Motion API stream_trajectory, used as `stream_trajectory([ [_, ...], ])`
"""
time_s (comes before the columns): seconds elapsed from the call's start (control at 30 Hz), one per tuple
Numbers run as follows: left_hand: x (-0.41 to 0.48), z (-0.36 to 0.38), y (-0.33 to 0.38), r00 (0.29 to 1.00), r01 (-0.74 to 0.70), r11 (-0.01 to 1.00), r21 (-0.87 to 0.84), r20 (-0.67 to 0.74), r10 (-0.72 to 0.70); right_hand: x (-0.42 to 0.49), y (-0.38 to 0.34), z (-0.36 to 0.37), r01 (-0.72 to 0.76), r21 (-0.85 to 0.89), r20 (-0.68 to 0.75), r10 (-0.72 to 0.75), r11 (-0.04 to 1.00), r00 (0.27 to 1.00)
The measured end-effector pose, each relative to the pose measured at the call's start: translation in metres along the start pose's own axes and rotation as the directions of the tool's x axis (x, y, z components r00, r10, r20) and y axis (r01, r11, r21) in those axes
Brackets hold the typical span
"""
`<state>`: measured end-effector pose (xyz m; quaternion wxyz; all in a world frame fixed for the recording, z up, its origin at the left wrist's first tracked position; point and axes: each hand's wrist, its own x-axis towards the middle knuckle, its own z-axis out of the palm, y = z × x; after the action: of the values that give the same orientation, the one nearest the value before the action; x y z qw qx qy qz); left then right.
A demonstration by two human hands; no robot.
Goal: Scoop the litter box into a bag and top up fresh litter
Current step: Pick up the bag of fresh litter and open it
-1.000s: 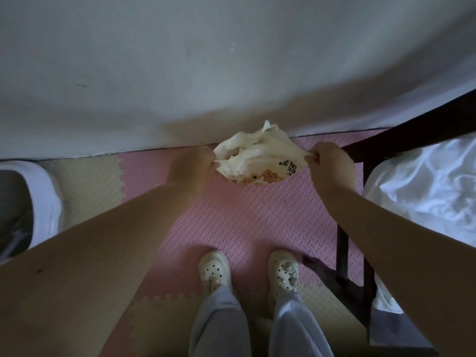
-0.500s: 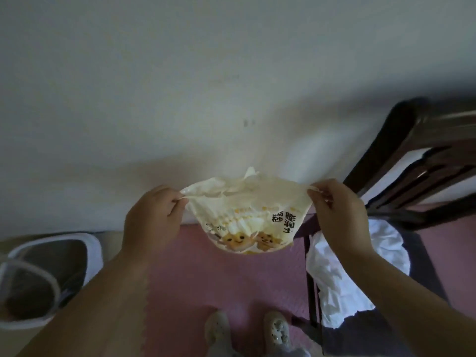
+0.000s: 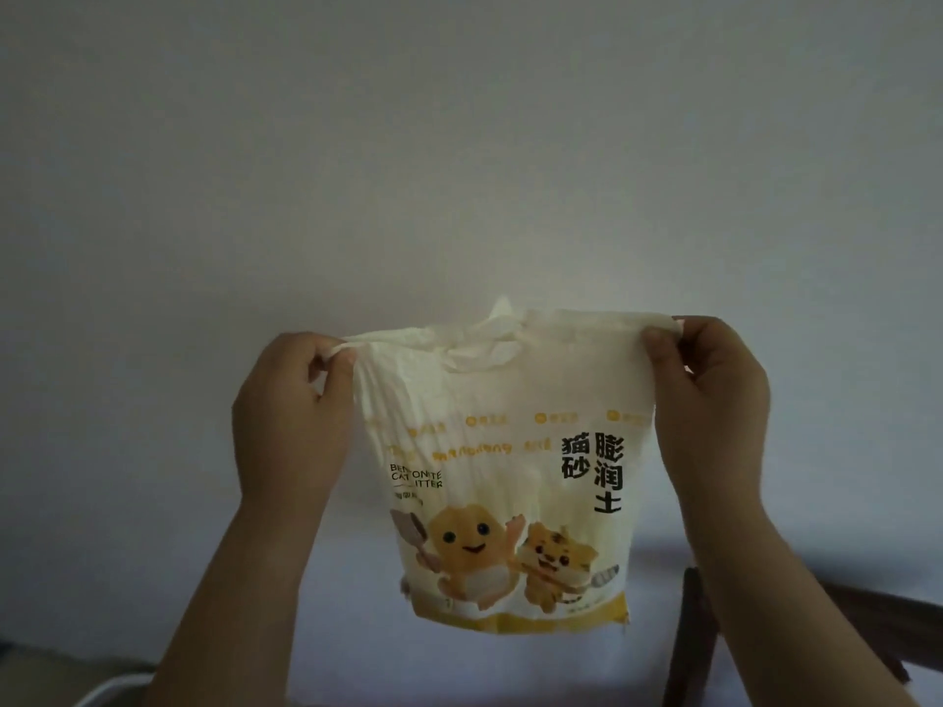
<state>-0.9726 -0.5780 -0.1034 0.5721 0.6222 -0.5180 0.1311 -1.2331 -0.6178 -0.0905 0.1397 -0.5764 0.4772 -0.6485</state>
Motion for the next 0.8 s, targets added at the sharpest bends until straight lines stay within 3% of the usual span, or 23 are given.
stream_trajectory([
  [0.17,0.029,-0.041,0.006,0.993,0.029,0.999,0.026,-0.116,-0.026,0.016,-0.046,0.022,0.066,0.075,0.005,-0.066,0.995,0.998],
  [0.4,0.044,-0.112,-0.033,0.982,0.077,0.995,0.066,-0.176,-0.065,-0.015,-0.098,0.081,0.058,0.139,0.012,-0.060,0.989,0.998],
  [0.8,0.050,-0.285,-0.187,0.967,0.213,0.954,0.210,-0.184,-0.176,-0.159,-0.174,0.256,-0.144,0.321,0.126,0.109,0.936,0.986],
])
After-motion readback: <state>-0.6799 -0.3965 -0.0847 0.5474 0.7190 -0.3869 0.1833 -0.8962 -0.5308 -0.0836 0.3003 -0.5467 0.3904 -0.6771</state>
